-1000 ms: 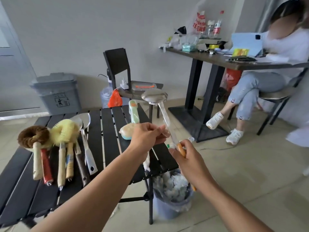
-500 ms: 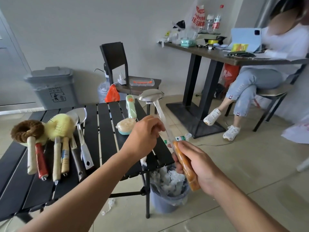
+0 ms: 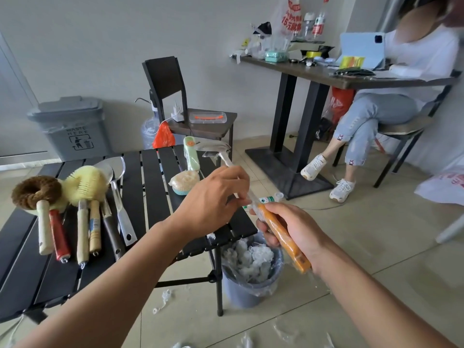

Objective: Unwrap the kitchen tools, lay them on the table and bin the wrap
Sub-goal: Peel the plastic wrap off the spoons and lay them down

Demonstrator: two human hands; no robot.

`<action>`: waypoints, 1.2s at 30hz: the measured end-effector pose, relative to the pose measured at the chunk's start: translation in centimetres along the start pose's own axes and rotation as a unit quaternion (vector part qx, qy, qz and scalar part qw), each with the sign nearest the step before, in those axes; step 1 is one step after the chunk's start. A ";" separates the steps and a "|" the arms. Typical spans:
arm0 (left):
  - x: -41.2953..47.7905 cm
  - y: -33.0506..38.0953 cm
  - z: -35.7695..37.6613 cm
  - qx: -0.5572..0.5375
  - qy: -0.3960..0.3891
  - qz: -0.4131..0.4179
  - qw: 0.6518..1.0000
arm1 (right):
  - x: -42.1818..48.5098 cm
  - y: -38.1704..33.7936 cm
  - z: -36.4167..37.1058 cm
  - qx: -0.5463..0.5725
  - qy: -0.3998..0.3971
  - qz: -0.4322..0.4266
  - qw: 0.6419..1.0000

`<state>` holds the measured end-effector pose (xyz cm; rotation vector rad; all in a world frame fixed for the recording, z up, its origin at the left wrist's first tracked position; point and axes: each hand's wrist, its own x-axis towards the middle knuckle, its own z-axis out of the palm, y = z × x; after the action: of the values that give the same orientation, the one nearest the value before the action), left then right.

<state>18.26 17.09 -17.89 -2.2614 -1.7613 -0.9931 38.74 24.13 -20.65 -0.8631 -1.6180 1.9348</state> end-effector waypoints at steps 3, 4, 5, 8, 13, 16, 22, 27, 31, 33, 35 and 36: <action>0.0 0.1 0.0 -0.068 0.003 0.001 0.998 | -0.2 -0.4 -0.1 0.002 -0.013 0.007 1.000; 0.0 0.1 0.0 -0.083 0.008 -0.005 0.997 | -0.2 -0.4 -0.2 0.005 -0.018 0.005 1.000; -0.1 0.2 0.0 -0.100 0.011 -0.012 0.995 | -0.2 -0.5 -0.2 0.007 -0.021 0.002 1.000; 0.0 0.2 -0.1 -0.125 0.023 -0.029 0.991 | -0.1 -0.5 -0.2 0.012 -0.028 -0.010 0.999; -0.2 0.4 -0.1 -0.080 0.042 -0.027 0.996 | 0.1 -0.4 -0.3 0.022 -0.022 -0.026 0.999; -0.2 0.5 -0.3 -0.081 0.062 -0.024 0.995 | 0.1 -0.7 -0.6 0.041 -0.009 -0.024 0.999; -0.5 0.8 0.3 -0.085 -0.006 0.009 0.996 | -0.2 -1.2 -0.8 0.033 -0.005 -0.016 0.999; -0.4 0.6 0.7 -0.092 -0.025 0.002 0.995 | -0.4 -0.9 -0.8 0.028 -0.016 -0.008 0.999; -0.2 0.7 0.9 -0.128 -0.022 -0.002 0.992 | 0.0 -0.6 -0.7 0.034 0.001 -0.016 0.999; -0.2 0.7 0.7 -0.164 -0.032 0.003 0.986 | 0.3 -0.5 -1.0 0.058 0.008 -0.016 0.998; -0.2 0.6 0.7 -0.191 -0.039 -0.012 0.981 | 0.4 -0.4 -1.2 0.067 0.010 -0.013 0.998; -0.3 0.5 0.8 -0.199 -0.039 -0.024 0.979 | 0.5 -0.4 -1.2 0.066 0.011 -0.013 0.998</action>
<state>19.05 17.06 -18.50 -2.5257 -1.7861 -1.3934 39.25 25.36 -20.49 -0.8036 -1.4630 1.9809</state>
